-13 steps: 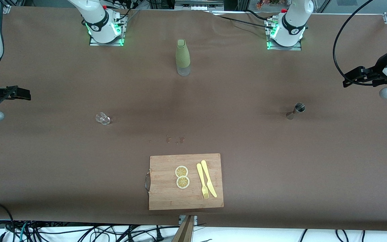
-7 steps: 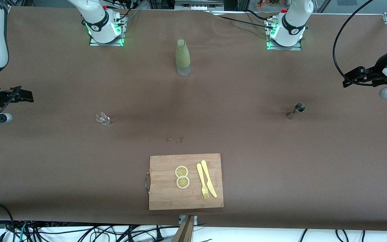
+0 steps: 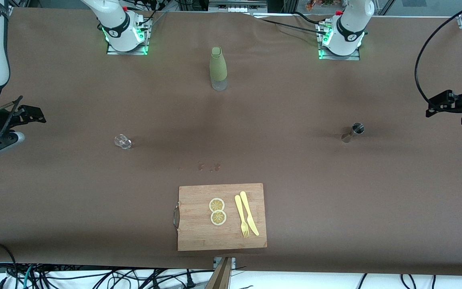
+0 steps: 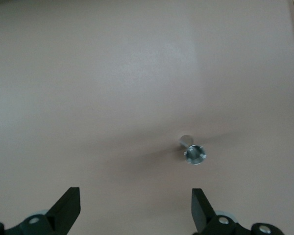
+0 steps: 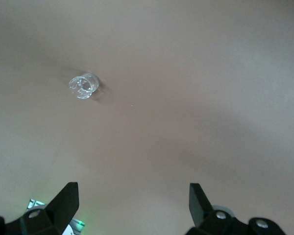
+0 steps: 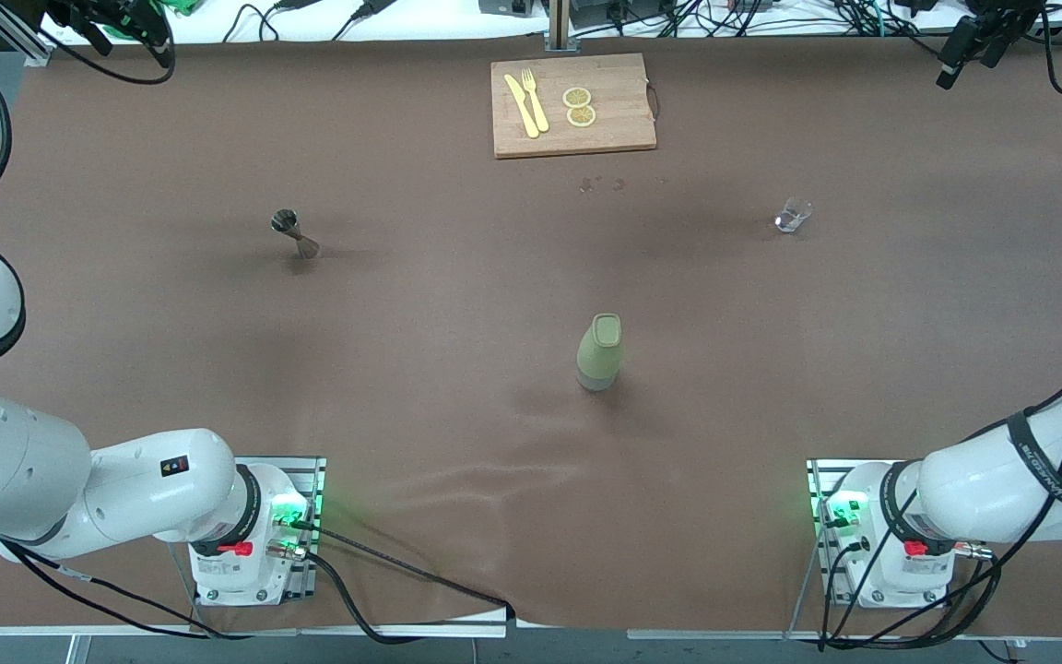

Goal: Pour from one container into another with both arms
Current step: 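Move the right gripper toward the glass cup while the left gripper approaches the jigger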

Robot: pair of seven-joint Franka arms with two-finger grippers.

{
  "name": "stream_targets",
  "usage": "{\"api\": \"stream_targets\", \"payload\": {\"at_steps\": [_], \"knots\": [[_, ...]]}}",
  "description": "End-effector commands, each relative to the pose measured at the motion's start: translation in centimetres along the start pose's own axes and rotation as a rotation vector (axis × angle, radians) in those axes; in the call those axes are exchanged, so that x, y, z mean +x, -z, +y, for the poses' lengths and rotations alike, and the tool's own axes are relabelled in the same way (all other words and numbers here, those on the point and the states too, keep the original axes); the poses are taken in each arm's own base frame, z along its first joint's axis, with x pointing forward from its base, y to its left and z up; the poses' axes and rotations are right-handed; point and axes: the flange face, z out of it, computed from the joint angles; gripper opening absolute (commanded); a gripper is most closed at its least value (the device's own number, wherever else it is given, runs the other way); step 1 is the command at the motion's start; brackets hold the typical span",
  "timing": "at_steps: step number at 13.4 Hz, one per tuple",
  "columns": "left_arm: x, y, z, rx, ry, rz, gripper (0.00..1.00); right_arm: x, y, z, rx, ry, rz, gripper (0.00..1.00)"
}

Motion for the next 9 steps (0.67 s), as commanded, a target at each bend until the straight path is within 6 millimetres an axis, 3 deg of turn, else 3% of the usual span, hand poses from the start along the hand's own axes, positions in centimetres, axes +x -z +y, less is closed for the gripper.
{"api": "stream_targets", "payload": {"at_steps": [1, 6, 9], "knots": [[-0.1, -1.1, -1.6, -0.028, -0.103, 0.023, 1.00, 0.0, -0.5, 0.7, 0.020, 0.094, 0.019, 1.00], [-1.0, -5.3, -6.2, -0.157, -0.373, 0.093, 1.00, 0.2, -1.4, 1.4, 0.048, 0.244, 0.040, 1.00], [-0.9, -10.0, -8.8, -0.287, -0.538, 0.159, 1.00, 0.4, -1.8, 1.4, 0.068, 0.360, 0.060, 1.00]]}}
